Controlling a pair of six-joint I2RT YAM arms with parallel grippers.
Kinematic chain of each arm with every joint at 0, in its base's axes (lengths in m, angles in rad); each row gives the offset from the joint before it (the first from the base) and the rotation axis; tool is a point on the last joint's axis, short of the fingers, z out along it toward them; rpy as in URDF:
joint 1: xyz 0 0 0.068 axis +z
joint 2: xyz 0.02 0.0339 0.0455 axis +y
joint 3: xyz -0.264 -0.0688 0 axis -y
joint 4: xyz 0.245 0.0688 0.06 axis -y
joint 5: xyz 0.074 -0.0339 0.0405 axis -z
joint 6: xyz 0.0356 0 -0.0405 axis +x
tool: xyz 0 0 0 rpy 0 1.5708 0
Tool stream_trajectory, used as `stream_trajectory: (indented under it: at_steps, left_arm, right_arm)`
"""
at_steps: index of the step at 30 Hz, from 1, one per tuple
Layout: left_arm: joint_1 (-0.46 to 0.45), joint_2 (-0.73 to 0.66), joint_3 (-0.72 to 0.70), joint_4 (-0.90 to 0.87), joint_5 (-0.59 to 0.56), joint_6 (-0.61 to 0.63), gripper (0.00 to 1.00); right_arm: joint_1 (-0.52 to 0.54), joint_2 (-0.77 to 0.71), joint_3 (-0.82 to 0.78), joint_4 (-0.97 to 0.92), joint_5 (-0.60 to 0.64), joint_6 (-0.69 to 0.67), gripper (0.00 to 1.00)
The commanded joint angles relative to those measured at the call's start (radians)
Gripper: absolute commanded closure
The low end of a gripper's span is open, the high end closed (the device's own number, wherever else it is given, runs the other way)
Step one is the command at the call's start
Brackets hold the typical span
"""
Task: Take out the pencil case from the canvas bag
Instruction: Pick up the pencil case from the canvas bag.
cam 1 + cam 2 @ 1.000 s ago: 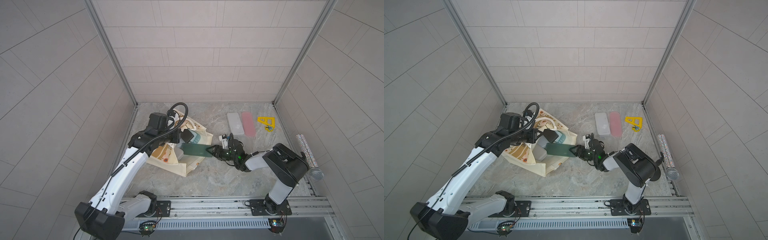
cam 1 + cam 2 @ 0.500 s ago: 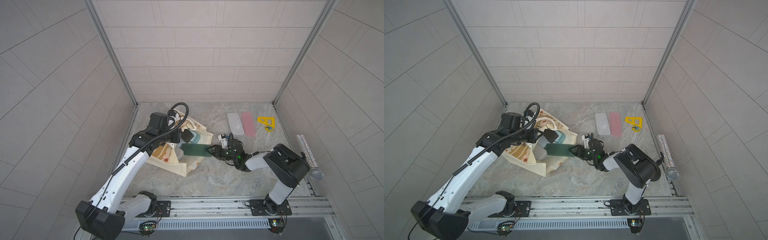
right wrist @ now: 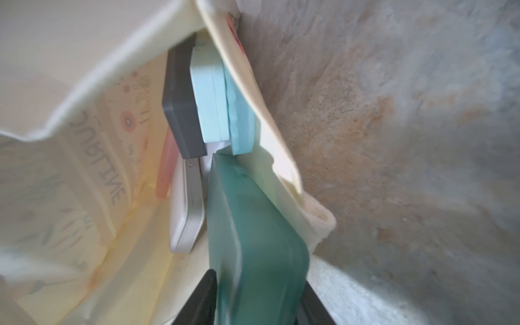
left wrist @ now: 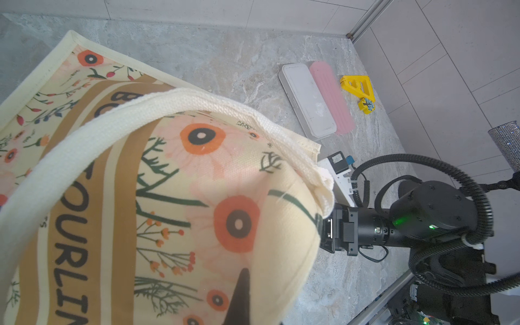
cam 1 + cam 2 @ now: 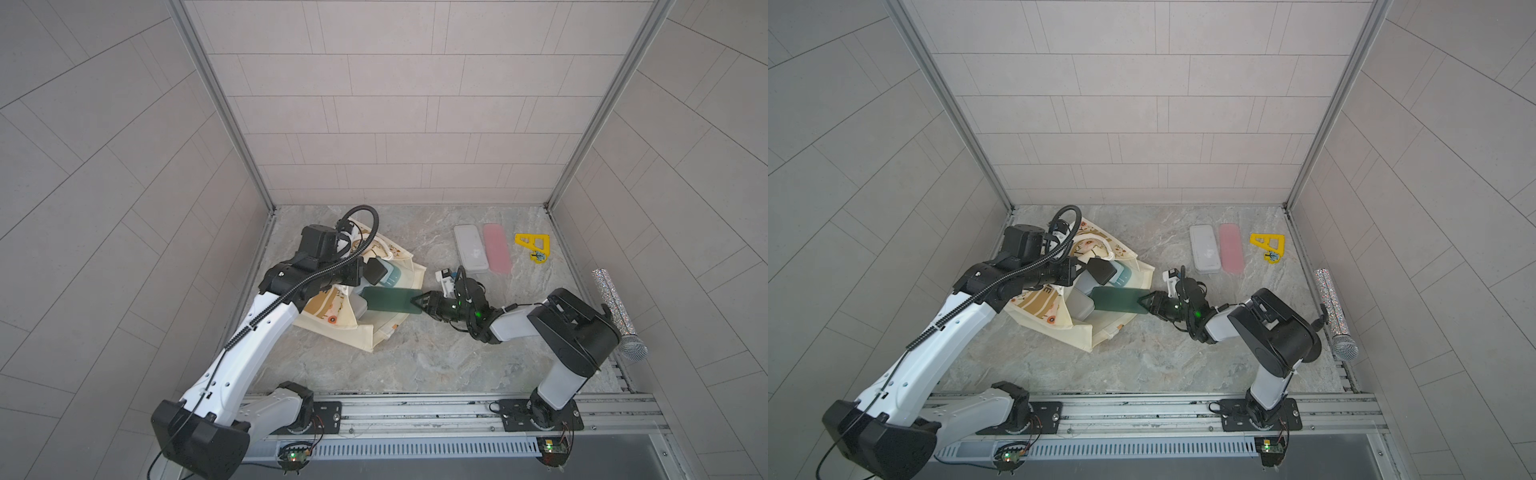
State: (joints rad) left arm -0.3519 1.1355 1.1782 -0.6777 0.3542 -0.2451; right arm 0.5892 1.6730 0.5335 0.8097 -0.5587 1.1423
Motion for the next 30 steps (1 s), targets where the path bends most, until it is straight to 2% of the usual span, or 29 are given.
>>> stream_trajectory:
  at_steps: [1,8,16,19,22,26,30]
  left_arm:
    - [-0.001,-0.013,0.038,0.067,-0.01,0.011,1.0]
    - [-0.001,-0.014,0.044,0.055,-0.036,0.011,1.0]
    - [0.0,-0.023,0.054,0.024,-0.233,-0.017,1.0]
    - [0.002,-0.029,0.054,0.023,-0.274,-0.023,1.0]
    - [0.003,-0.032,0.049,0.029,-0.293,-0.027,1.0]
    - [0.004,-0.025,0.05,0.03,-0.275,-0.029,1.0]
    - [0.004,-0.018,0.044,0.036,-0.251,-0.036,1.0]
  right_arm:
    - [0.007,-0.077,0.02,-0.084,0.026,-0.045,0.58]
    - [0.006,-0.195,0.026,-0.214,0.054,-0.097,0.6]
    - [0.007,-0.423,0.011,-0.437,0.133,-0.188,0.66]
    - [0.006,-0.528,0.008,-0.557,0.201,-0.226,0.67]
    - [0.004,-0.603,-0.013,-0.599,0.257,-0.229,0.69]
    - [0.003,-0.603,-0.008,-0.63,0.267,-0.24,0.7]
    - [0.003,-0.509,-0.015,-0.575,0.232,-0.237,0.65]
